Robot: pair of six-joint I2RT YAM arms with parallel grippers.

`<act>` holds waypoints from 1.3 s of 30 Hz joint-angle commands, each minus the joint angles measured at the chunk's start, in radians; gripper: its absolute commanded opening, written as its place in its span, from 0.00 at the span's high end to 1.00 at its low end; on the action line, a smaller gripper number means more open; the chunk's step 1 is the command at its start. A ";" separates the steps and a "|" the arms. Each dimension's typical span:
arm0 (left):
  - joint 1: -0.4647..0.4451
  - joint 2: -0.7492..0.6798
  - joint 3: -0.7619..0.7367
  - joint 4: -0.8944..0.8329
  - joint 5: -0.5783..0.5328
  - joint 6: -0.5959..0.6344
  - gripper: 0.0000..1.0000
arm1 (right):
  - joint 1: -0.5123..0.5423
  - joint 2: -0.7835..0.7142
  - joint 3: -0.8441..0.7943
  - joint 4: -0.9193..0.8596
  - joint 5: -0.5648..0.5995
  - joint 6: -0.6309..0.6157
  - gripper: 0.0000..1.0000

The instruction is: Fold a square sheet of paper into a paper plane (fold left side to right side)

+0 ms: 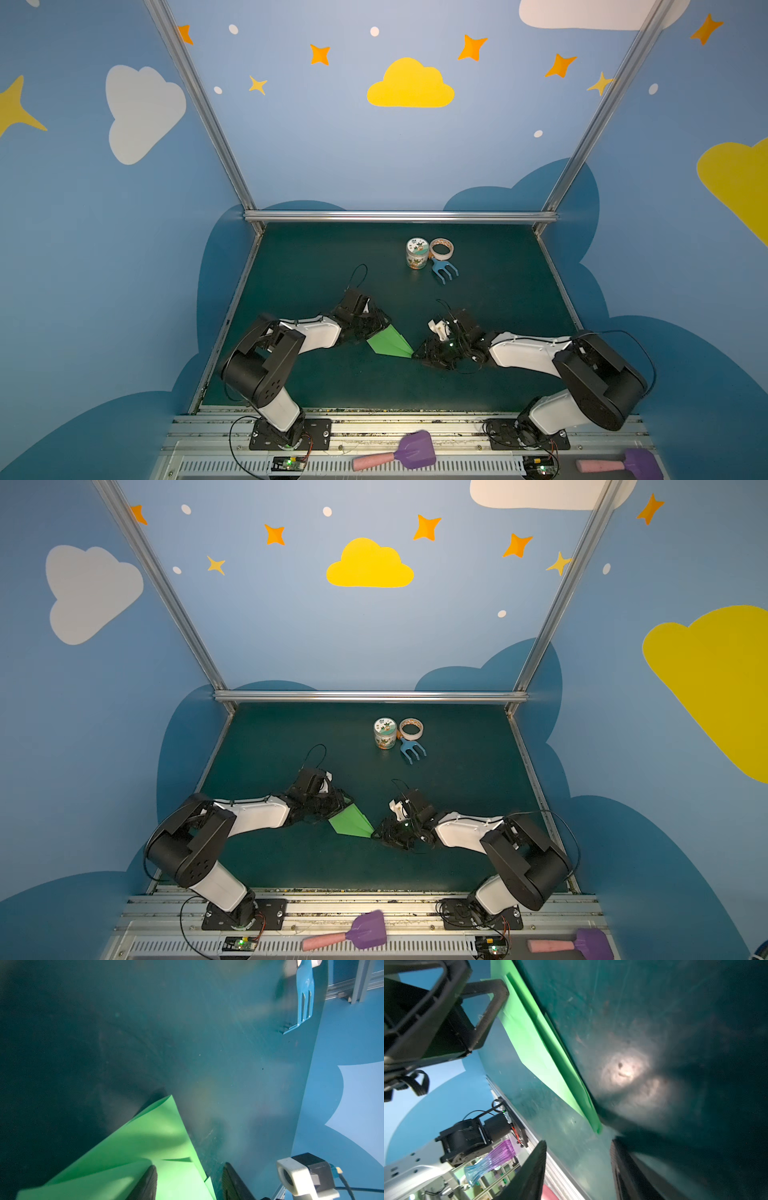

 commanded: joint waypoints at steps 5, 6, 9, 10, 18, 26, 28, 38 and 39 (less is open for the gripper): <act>0.000 0.045 -0.045 -0.024 -0.033 0.018 0.49 | 0.005 0.053 -0.015 0.041 0.048 0.064 0.50; 0.001 0.044 -0.047 -0.024 -0.032 0.019 0.49 | 0.004 0.053 -0.019 0.042 0.051 0.066 0.51; 0.001 0.043 -0.053 -0.018 -0.033 0.017 0.49 | -0.002 0.047 -0.034 0.046 0.059 0.071 0.55; 0.002 0.041 -0.054 -0.015 -0.032 0.016 0.49 | -0.004 0.044 -0.040 0.046 0.060 0.073 0.57; 0.001 0.046 -0.053 -0.011 -0.027 0.019 0.50 | -0.022 0.013 -0.070 0.045 0.063 0.074 0.79; 0.001 0.041 -0.054 -0.012 -0.025 0.022 0.51 | -0.045 -0.010 -0.080 0.054 0.046 0.060 1.00; 0.000 0.039 -0.054 -0.010 -0.021 0.022 0.51 | -0.049 -0.011 -0.074 0.053 0.039 0.052 1.00; 0.006 -0.028 0.034 -0.065 0.052 0.025 0.48 | -0.072 -0.096 -0.018 0.026 0.005 0.020 1.00; 0.009 -0.044 0.058 -0.079 0.067 0.022 0.47 | -0.079 -0.114 -0.008 0.013 0.005 0.014 1.00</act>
